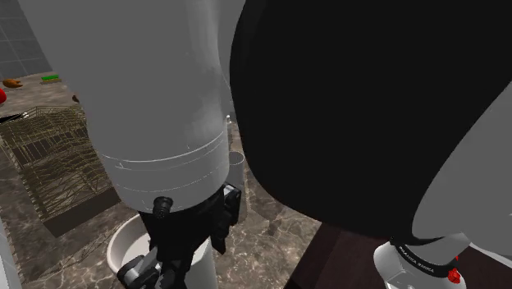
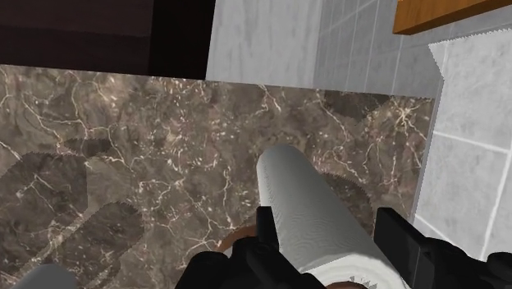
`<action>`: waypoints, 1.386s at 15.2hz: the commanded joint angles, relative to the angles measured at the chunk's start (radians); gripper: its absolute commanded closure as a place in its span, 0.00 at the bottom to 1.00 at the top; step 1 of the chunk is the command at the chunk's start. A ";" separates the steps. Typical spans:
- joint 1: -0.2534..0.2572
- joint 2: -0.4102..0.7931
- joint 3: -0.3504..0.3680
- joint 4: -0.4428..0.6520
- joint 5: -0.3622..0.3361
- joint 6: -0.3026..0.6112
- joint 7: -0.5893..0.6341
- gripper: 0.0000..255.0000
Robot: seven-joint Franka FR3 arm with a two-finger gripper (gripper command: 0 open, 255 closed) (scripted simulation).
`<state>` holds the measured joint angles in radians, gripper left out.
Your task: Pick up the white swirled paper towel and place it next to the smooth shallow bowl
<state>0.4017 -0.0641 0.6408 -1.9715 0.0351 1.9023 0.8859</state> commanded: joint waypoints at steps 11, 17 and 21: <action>0.004 0.057 0.009 -0.113 -0.036 0.160 0.027 1.00; 0.005 0.069 0.010 -0.128 -0.044 0.184 0.033 1.00; 0.005 0.069 0.010 -0.128 -0.044 0.184 0.033 0.00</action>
<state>0.4069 0.0046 0.6509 -2.0993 -0.0089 2.0860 0.9186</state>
